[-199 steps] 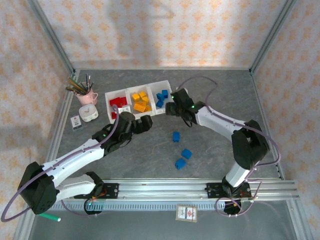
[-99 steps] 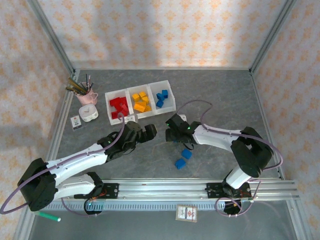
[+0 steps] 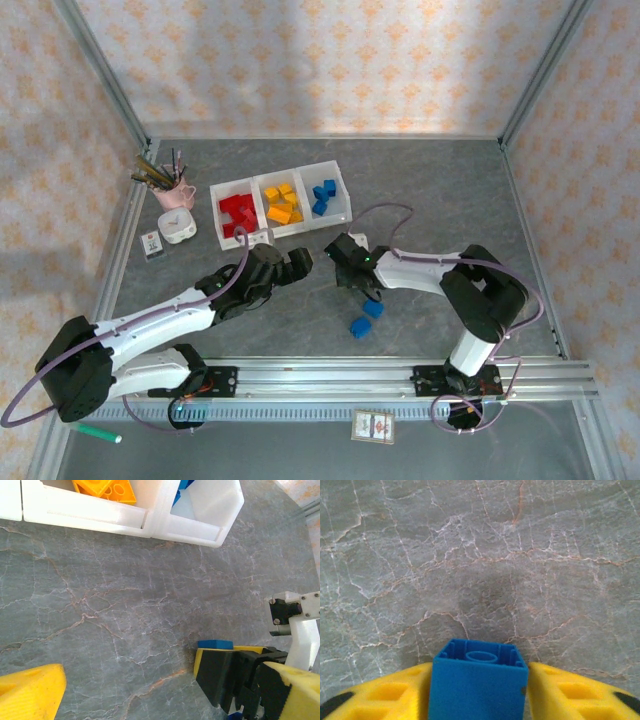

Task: Sort the legos into containers by color
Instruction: Pick up the lego from the center of the table, then place the lego in the container.

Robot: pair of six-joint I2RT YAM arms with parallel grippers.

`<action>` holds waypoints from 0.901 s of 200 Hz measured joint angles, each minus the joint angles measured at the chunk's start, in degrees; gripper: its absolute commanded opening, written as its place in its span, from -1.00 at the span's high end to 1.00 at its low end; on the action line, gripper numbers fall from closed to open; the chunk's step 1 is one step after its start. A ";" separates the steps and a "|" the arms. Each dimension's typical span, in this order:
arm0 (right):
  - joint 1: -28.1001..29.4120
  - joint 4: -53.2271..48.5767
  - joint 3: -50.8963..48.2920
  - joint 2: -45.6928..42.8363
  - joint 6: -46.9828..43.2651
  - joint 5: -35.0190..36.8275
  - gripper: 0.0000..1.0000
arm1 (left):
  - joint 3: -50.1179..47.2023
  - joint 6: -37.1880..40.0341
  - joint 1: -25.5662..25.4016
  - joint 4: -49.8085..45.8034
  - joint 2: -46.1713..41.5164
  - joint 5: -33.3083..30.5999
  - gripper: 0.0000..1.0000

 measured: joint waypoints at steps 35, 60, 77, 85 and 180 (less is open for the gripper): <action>0.00 0.24 0.35 0.15 -1.07 0.61 0.40 | 0.00 0.02 0.00 -0.04 0.55 -0.02 -0.98; 0.00 0.24 0.94 0.13 -2.08 1.05 0.45 | 0.04 0.15 0.00 -0.11 0.63 -0.07 -0.98; 0.00 0.24 1.44 -0.33 -2.80 1.31 0.45 | 0.22 0.20 0.00 -0.42 0.63 -0.33 -0.98; 0.00 0.20 1.88 -0.81 -3.32 1.44 0.45 | 0.39 0.22 0.00 -0.48 0.63 -0.50 -0.98; -4.37 2.32 23.96 4.59 -9.20 1.22 0.44 | 4.39 3.41 5.01 -4.13 -2.27 -2.80 -0.98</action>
